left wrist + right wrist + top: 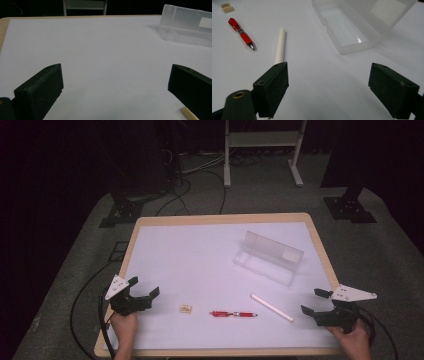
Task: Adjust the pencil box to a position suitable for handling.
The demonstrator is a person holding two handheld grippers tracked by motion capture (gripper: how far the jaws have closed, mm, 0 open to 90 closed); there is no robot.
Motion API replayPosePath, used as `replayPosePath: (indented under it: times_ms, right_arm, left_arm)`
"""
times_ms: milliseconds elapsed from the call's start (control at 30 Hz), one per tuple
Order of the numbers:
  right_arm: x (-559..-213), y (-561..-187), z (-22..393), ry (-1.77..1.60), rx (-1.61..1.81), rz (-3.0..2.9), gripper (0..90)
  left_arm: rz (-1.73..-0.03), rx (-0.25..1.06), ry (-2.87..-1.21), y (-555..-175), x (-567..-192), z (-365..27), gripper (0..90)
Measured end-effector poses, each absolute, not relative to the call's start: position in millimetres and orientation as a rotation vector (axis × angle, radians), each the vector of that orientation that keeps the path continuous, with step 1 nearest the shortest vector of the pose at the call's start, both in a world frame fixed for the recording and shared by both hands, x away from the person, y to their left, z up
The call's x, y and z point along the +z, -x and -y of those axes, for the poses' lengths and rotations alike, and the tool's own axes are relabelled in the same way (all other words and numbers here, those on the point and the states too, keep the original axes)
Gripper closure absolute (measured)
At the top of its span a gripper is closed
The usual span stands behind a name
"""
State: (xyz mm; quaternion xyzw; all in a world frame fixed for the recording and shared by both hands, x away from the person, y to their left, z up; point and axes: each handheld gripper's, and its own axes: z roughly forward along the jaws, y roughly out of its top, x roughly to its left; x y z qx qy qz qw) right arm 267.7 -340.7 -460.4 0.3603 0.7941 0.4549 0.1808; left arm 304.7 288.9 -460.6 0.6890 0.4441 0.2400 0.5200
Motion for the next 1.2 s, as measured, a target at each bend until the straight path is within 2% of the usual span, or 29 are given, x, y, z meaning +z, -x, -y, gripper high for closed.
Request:
replayPosePath:
  times_ms: [1200]
  right_arm:
    - [-410.5, -318.2, 302.5, -0.886, 1.200, -2.420, 13.9]
  left_arm:
    - [-1.058, 0.569, -1.659, -304.8, -460.8, -288.8, 0.0]
